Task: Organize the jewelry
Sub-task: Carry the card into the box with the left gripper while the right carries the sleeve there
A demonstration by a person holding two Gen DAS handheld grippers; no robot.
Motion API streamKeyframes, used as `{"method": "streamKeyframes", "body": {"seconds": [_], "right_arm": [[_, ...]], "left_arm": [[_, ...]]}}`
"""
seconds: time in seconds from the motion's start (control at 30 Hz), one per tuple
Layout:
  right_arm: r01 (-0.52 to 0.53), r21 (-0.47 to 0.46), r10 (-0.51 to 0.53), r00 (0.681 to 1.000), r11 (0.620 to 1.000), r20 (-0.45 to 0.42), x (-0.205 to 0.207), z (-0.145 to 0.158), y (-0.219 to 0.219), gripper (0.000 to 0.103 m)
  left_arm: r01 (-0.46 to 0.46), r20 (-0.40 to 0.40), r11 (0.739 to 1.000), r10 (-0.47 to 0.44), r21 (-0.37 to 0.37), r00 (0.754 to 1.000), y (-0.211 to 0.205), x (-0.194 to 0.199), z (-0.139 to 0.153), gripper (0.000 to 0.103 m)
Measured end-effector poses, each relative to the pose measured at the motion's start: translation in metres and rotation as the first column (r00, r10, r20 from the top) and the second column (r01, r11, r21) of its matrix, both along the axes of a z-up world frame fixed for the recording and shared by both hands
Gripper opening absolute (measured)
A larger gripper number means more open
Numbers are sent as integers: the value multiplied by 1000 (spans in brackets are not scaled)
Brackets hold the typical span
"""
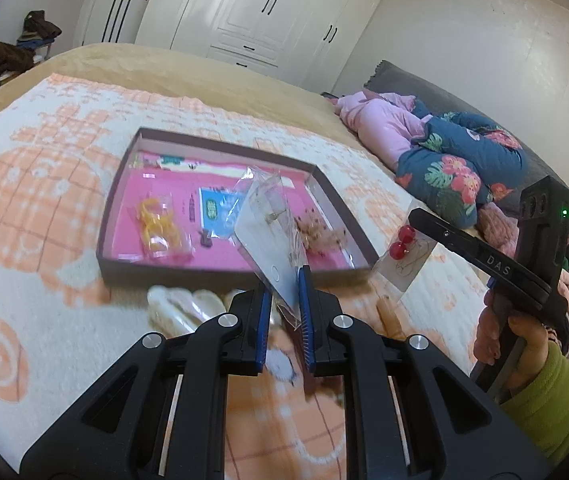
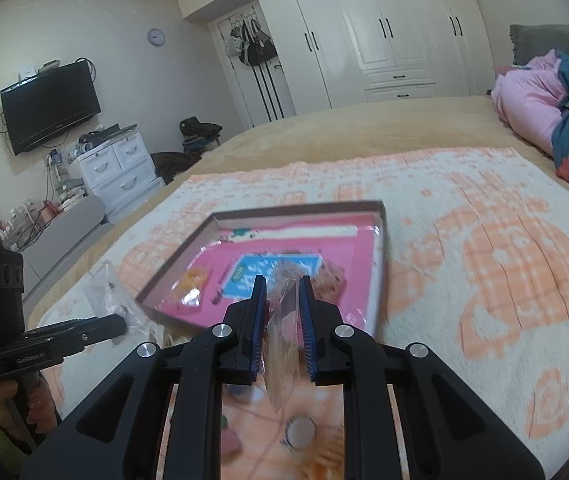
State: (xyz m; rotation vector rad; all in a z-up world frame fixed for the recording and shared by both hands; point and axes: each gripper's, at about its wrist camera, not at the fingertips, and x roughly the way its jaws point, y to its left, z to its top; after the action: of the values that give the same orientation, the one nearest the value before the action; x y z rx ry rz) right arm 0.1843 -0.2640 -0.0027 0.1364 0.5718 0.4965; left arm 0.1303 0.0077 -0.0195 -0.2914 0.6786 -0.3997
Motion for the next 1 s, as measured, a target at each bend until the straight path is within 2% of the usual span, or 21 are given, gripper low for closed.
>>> {"method": "streamKeyframes", "body": {"seconds": [0.27, 0.57, 0.83, 1.0], "right_arm": [[0, -14, 0, 1000, 1000, 30, 30, 11, 20, 16], [85, -50, -86, 996, 995, -22, 76, -1, 22, 16], [215, -167, -221, 975, 962, -14, 100, -17, 14, 16], [216, -224, -233, 971, 950, -49, 114, -30, 18, 16]], "left_arm": [[-13, 6, 1000, 13, 7, 1000, 2, 30, 9, 7], [-3, -19, 998, 4, 55, 1000, -6, 70, 6, 8], [11, -81, 997, -4, 81, 997, -11, 103, -14, 8], [24, -130, 997, -15, 73, 991, -13, 117, -27, 8]]}}
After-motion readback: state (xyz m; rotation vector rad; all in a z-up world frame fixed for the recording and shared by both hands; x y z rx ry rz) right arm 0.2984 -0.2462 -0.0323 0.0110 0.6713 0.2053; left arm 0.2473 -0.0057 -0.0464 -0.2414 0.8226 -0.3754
